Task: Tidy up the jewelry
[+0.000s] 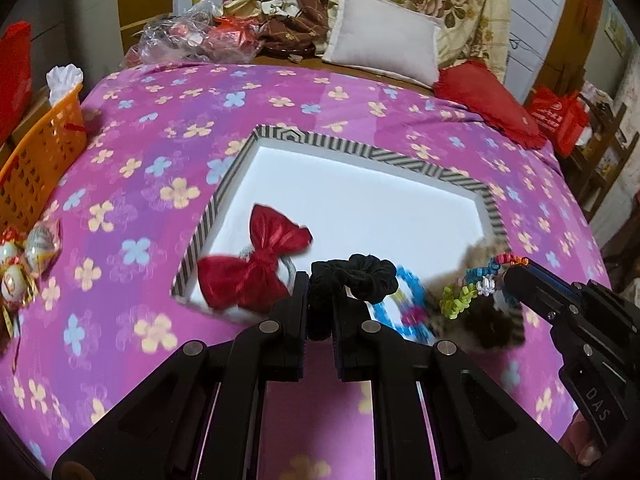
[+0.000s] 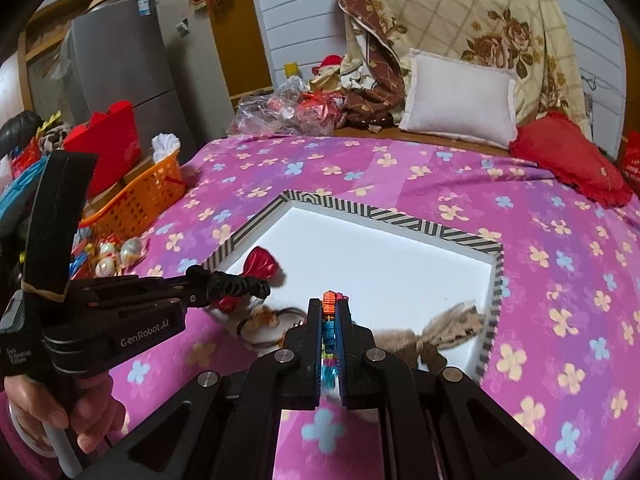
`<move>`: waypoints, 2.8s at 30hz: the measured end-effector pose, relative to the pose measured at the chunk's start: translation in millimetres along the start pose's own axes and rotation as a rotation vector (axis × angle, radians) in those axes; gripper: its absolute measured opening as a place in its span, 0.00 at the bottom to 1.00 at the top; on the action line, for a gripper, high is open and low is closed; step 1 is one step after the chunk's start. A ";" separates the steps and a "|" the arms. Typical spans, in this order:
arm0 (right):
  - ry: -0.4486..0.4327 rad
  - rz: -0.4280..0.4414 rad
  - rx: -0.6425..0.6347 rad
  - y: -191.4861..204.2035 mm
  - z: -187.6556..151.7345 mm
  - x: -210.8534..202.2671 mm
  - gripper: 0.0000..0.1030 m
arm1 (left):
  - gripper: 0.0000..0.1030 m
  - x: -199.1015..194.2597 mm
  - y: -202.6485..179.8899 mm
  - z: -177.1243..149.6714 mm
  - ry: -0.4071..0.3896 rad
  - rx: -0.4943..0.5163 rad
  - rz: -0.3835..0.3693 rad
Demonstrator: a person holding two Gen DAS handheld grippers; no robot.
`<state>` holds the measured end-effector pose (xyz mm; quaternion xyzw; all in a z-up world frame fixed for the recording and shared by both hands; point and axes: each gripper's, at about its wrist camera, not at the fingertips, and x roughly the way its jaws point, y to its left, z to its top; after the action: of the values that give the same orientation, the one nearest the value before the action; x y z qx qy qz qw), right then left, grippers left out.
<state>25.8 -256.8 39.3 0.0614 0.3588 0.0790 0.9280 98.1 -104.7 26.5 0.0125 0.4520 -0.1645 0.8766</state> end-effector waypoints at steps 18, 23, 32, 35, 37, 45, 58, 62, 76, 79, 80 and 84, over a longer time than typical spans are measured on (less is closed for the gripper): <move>0.116 0.006 0.048 -15.8 -23.0 55.7 0.05 | 0.08 63.3 0.8 -1.2 0.075 0.005 0.078; 0.145 -0.011 0.056 -19.9 -36.5 60.7 0.05 | 0.08 68.4 -1.5 -8.1 0.090 0.011 0.083; 0.167 -0.029 0.068 -22.0 -44.1 63.4 0.10 | 0.08 72.9 -8.3 -15.4 0.094 0.034 0.110; 0.157 -0.036 0.072 -22.3 -43.8 59.7 0.30 | 0.09 73.5 -10.3 -15.8 0.091 0.040 0.115; 0.148 -0.035 0.078 -23.1 -44.2 56.4 0.34 | 0.09 73.3 -11.7 -16.2 0.088 0.049 0.115; 0.128 -0.044 0.082 -21.2 -48.9 40.2 0.35 | 0.40 61.5 -15.4 -19.8 0.061 0.061 0.116; 0.044 -0.132 0.095 -11.2 -60.9 -9.7 0.62 | 0.49 3.5 -16.0 -41.5 -0.026 0.045 0.141; 0.025 -0.142 0.101 -5.8 -67.6 -26.9 0.62 | 0.49 -16.3 -13.5 -54.5 -0.052 0.023 0.153; -0.029 -0.151 0.106 19.7 -79.0 -70.0 0.73 | 0.49 -92.3 -16.5 -85.5 -0.187 0.010 0.194; -0.039 -0.160 0.103 22.5 -80.1 -78.6 0.74 | 0.49 -103.8 -19.5 -89.4 -0.202 0.012 0.190; -0.041 -0.161 0.105 22.7 -80.0 -80.9 0.74 | 0.49 -107.7 -20.4 -90.9 -0.208 0.013 0.191; -0.050 -0.163 0.120 22.5 -82.7 -89.0 0.78 | 0.49 -116.9 -23.2 -95.3 -0.221 0.019 0.194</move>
<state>-97.3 -247.0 40.7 0.0892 0.3432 -0.0201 0.9348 -46.8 -78.0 66.2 0.0461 0.3479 -0.0838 0.9326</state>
